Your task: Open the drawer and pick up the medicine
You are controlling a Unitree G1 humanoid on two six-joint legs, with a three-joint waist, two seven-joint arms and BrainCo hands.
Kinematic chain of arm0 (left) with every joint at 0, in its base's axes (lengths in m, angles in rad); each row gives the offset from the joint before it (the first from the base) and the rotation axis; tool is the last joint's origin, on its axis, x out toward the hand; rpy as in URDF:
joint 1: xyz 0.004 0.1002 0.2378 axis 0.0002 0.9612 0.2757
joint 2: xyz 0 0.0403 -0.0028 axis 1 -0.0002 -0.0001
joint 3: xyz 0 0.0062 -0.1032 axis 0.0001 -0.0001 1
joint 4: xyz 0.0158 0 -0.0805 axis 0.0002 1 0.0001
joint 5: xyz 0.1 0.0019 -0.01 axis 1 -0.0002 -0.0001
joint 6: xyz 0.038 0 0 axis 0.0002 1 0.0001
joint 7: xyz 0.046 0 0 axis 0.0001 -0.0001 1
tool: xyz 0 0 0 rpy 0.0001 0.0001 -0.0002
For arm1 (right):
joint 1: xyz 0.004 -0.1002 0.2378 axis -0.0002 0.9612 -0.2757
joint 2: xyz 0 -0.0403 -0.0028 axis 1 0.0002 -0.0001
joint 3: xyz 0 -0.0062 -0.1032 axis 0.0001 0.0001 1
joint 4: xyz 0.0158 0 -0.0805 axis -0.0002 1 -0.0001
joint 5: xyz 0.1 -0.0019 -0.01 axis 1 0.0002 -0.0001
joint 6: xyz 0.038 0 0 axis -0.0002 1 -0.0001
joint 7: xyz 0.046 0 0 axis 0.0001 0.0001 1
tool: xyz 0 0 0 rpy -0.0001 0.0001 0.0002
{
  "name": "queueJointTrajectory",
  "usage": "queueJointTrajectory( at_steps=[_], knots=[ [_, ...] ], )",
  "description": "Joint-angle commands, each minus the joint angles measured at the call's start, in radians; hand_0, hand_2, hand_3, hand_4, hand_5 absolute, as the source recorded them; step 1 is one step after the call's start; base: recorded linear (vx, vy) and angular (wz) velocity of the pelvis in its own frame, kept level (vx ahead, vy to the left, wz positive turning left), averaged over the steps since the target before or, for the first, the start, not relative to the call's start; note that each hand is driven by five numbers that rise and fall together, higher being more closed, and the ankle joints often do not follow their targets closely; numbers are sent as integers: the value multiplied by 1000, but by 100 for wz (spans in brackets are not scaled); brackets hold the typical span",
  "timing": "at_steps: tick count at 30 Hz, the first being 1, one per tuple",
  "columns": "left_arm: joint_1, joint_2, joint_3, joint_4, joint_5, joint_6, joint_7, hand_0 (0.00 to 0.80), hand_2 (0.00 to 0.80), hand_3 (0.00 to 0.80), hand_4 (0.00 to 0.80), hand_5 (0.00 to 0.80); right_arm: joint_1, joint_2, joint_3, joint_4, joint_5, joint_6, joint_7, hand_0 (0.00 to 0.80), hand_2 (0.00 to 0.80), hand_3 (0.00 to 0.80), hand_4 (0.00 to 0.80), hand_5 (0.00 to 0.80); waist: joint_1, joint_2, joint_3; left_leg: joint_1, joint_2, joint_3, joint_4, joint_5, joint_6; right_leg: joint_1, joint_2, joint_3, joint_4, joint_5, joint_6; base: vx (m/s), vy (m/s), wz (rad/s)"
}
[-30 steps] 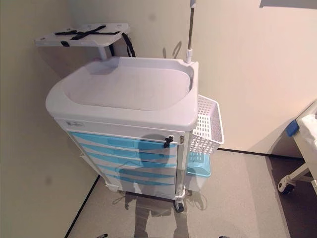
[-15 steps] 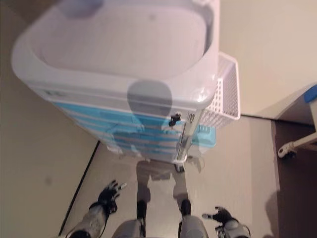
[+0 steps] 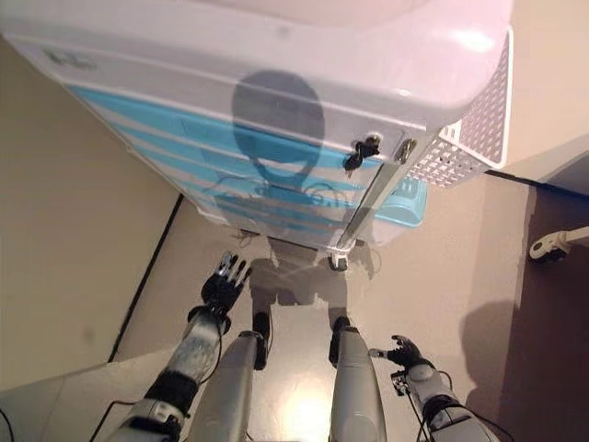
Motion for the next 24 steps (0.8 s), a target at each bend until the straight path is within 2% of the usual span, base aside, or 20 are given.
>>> queueJointTrajectory(
  at_steps=[1, 5, 12, 18, 24],
  knots=[
    [-17, -11, -39, -133, -50, -50, -24, 0, 0, 0, 0, 0, 18, -23, 26, 3, 32, 1, -17, 0, 0, 0, 0, 0, -12, 0, -47, -14, -51, 24, 53, -83, 81, -4, 17, 13, -40, 28, -16, -32, 2, 0],
    [-96, 26, -81, -229, -52, -37, -56, 0, 0, 0, 0, 0, -4, -26, 43, -1, 41, -5, 1, 0, 0, 0, 0, 0, -21, 2, -50, -65, -50, 26, 101, -102, 84, -54, 18, 16, 7, 7, -17, 0, 0, 0],
    [-172, 62, -89, -267, -35, -51, -88, 0, 0, 0, 0, 0, -10, -30, 62, 3, 35, -16, 29, 0, 0, 0, 0, 0, -29, 2, -56, -81, -47, 29, 118, -118, 91, -72, 20, 18, 16, 3, -14, 8, 8, 0],
    [-253, 88, -46, -185, -41, -84, -82, 0, 0, 0, 0, 0, -15, -35, 74, 22, 32, -27, 43, 0, 0, 0, 0, 0, -42, -3, -81, -104, -44, 34, 104, -116, 92, -101, 30, 24, -3, 18, -4, 21, 24, -6],
    [-273, 71, -33, -145, -59, -97, -63, 0, 0, 0, 0, 0, -13, -33, 75, 32, 31, -27, 42, 0, 0, 0, 0, 0, -46, -7, -87, -121, -44, 32, 102, -113, 96, -112, 30, 25, -7, 23, 0, 4, 1, -1]
  ],
)
